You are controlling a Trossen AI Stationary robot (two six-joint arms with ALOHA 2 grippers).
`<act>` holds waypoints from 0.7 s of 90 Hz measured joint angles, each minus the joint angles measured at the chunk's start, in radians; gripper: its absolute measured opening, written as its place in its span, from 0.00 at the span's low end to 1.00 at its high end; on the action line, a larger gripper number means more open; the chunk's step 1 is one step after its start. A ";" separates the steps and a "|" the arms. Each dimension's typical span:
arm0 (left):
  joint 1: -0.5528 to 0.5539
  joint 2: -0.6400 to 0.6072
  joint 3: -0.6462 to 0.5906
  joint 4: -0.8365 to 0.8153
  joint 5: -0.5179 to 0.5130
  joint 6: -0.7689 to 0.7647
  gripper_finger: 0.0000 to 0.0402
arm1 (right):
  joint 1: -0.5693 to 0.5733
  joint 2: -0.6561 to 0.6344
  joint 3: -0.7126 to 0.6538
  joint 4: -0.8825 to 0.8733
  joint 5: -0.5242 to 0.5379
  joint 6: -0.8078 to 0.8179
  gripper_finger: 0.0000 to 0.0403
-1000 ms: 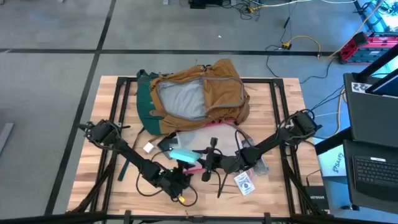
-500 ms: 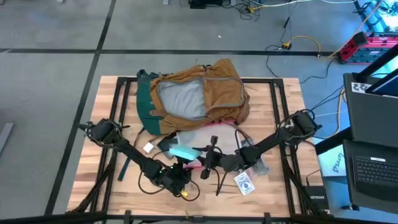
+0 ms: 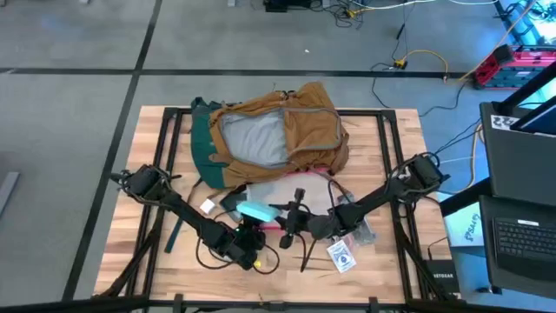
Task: Unpack backpack
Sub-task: Put the blue calculator into the pink zipper pouch
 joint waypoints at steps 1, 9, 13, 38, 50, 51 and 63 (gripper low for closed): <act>0.000 0.000 0.000 0.000 0.000 0.000 0.08 | 0.000 0.000 0.000 0.000 0.000 0.000 0.19; 0.000 0.000 0.000 -0.002 -0.008 0.001 0.02 | 0.001 0.000 0.001 0.003 0.012 -0.013 0.19; -0.001 0.000 0.000 -0.005 -0.015 0.001 0.01 | 0.005 -0.001 0.001 0.009 0.019 -0.027 0.19; -0.042 -0.003 -0.004 -0.027 -0.143 -0.003 0.00 | 0.068 -0.051 0.001 -0.005 0.012 -0.046 0.19; -0.057 -0.037 0.000 -0.036 -0.183 0.000 0.00 | 0.129 -0.057 0.002 -0.009 -0.024 -0.060 0.19; -0.060 -0.041 0.000 -0.037 -0.185 -0.002 0.00 | 0.132 -0.057 0.003 -0.007 -0.034 -0.059 0.19; -0.086 -0.082 -0.004 -0.043 -0.231 -0.007 0.00 | 0.183 -0.061 0.002 -0.017 -0.011 -0.058 0.19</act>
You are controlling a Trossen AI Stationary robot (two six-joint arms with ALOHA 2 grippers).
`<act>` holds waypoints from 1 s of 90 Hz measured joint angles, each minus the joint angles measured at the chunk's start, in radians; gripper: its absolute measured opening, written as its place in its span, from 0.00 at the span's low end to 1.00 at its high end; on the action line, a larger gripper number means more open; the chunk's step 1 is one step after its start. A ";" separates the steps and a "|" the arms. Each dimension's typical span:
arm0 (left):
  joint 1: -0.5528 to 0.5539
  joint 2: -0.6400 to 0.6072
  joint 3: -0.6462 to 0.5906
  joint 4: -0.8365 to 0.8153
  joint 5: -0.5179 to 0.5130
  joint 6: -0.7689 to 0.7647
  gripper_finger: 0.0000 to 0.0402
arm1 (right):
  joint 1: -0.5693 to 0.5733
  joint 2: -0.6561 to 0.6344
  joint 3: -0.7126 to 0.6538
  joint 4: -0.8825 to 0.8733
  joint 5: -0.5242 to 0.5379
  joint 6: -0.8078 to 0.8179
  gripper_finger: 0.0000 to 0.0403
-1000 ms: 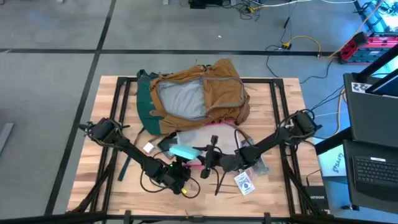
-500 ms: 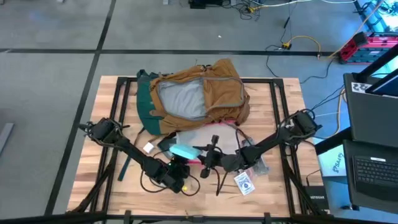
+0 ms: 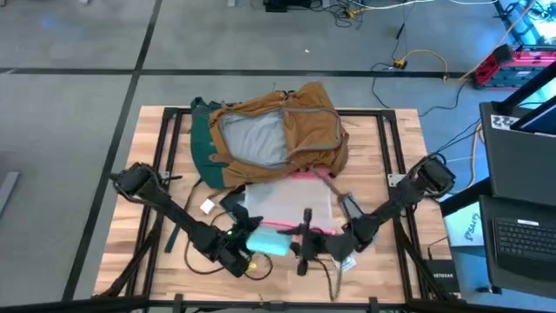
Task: Unpack backpack
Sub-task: Put the blue calculator into the pink zipper pouch
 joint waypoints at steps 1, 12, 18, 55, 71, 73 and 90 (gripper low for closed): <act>-0.003 -0.004 0.000 -0.002 -0.002 -0.001 0.00 | 0.005 0.000 -0.001 0.003 0.008 -0.001 0.19; -0.014 -0.046 0.001 0.009 -0.022 -0.012 0.00 | 0.055 0.004 -0.001 -0.006 0.001 -0.010 0.19; -0.023 -0.055 0.002 0.008 -0.031 -0.010 0.00 | 0.074 0.004 -0.001 -0.003 0.013 -0.010 0.19; -0.035 -0.124 0.002 0.009 -0.046 0.006 0.00 | 0.114 0.007 0.000 -0.088 0.076 0.116 0.19; -0.033 -0.133 0.002 0.009 -0.049 0.010 0.00 | 0.117 0.009 0.000 -0.127 0.069 0.175 0.19; -0.031 -0.133 0.002 0.009 -0.049 0.010 0.00 | 0.117 0.010 0.000 -0.135 0.069 0.186 0.19; -0.020 -0.149 0.020 0.013 -0.048 0.010 0.00 | 0.113 0.045 0.000 -0.178 0.091 0.268 0.19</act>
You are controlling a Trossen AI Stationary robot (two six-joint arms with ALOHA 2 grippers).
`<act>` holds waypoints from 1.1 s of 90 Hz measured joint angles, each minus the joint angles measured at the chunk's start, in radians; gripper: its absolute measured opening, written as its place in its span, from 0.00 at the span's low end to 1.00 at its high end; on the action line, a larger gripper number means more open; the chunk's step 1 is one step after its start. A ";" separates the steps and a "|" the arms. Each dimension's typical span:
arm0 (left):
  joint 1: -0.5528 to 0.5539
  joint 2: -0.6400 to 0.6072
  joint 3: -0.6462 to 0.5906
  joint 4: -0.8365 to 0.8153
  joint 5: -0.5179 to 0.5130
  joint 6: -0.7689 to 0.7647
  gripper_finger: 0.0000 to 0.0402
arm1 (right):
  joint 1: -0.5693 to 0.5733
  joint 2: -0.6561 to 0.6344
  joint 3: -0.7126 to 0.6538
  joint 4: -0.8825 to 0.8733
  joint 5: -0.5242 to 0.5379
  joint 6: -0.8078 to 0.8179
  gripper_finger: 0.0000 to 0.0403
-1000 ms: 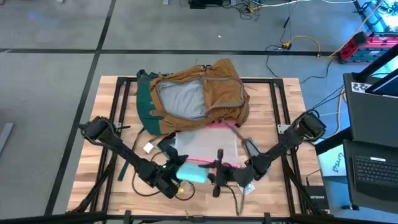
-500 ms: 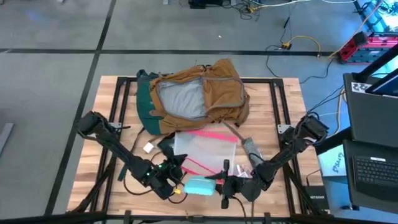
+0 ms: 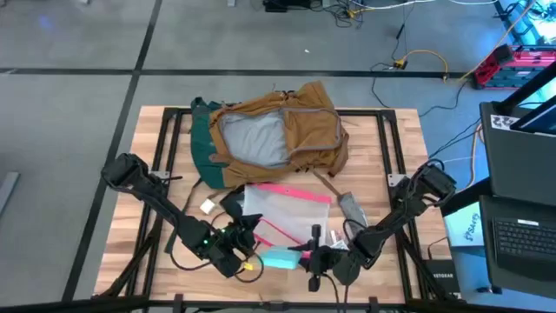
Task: Unpack backpack
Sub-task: Put the blue calculator into the pink zipper pouch
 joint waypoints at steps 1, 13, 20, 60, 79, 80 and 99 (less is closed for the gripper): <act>0.001 -0.002 0.001 0.000 0.000 0.002 0.00 | 0.000 0.002 0.000 0.002 0.001 0.005 0.19; 0.013 -0.009 0.028 -0.002 -0.003 0.020 0.00 | 0.000 0.022 0.000 -0.002 0.018 0.029 0.19; 0.022 -0.009 0.044 -0.003 -0.003 0.035 0.00 | 0.000 0.022 0.000 -0.015 0.032 0.046 0.19; 0.016 -0.011 0.145 -0.012 0.022 0.134 0.00 | -0.005 0.022 0.000 -0.174 0.250 0.089 0.19; 0.009 -0.011 0.209 -0.040 0.025 0.179 0.00 | -0.014 0.022 0.000 -0.205 0.335 0.065 0.19; 0.008 -0.011 0.214 -0.045 0.025 0.179 0.00 | -0.014 0.022 0.000 -0.205 0.342 0.064 0.19; -0.006 -0.011 0.256 -0.164 0.021 0.091 0.00 | -0.012 0.022 0.056 -0.229 0.422 -0.023 0.19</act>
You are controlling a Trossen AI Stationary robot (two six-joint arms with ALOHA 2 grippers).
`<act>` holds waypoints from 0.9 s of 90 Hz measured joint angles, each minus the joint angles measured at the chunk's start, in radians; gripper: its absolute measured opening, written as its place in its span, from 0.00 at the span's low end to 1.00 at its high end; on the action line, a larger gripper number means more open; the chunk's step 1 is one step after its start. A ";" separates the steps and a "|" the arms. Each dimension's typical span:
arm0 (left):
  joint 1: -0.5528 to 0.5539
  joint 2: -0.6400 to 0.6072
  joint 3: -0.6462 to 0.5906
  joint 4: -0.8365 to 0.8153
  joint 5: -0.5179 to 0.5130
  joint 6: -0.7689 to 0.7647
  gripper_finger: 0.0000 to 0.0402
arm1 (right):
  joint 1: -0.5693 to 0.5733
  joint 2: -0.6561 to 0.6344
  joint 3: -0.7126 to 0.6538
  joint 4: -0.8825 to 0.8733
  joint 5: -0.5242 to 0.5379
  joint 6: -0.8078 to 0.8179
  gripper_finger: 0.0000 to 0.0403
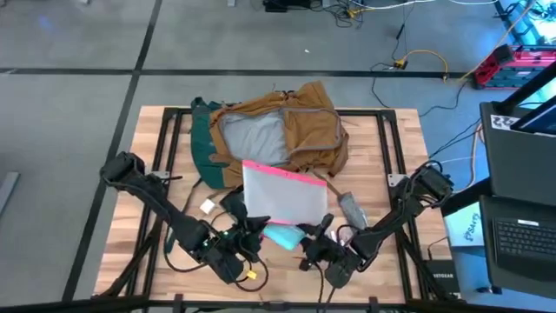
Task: Unpack backpack
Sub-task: Put the blue calculator into the pink zipper pouch
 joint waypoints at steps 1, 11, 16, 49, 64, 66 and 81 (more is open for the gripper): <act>0.000 0.000 0.000 -0.007 0.000 -0.008 0.00 | 0.000 0.000 0.005 -0.005 0.000 -0.005 0.19; 0.001 -0.001 0.000 -0.073 0.015 -0.080 0.00 | 0.003 0.000 0.064 -0.070 0.009 -0.018 0.19; 0.002 0.000 0.000 -0.098 0.023 -0.106 0.00 | 0.001 -0.002 0.092 -0.117 0.013 -0.016 0.19; 0.007 -0.050 0.000 -0.119 0.039 -0.164 0.00 | -0.030 -0.002 0.167 -0.451 -0.078 0.201 0.19; 0.016 -0.071 0.000 -0.125 0.042 -0.193 0.00 | -0.061 0.000 0.174 -0.543 -0.131 0.296 0.19; 0.019 -0.072 0.000 -0.127 0.046 -0.196 0.00 | -0.065 0.001 0.174 -0.545 -0.131 0.296 0.19; 0.046 -0.072 0.000 -0.128 0.093 -0.209 0.00 | -0.086 0.002 0.174 -0.553 -0.120 0.292 0.19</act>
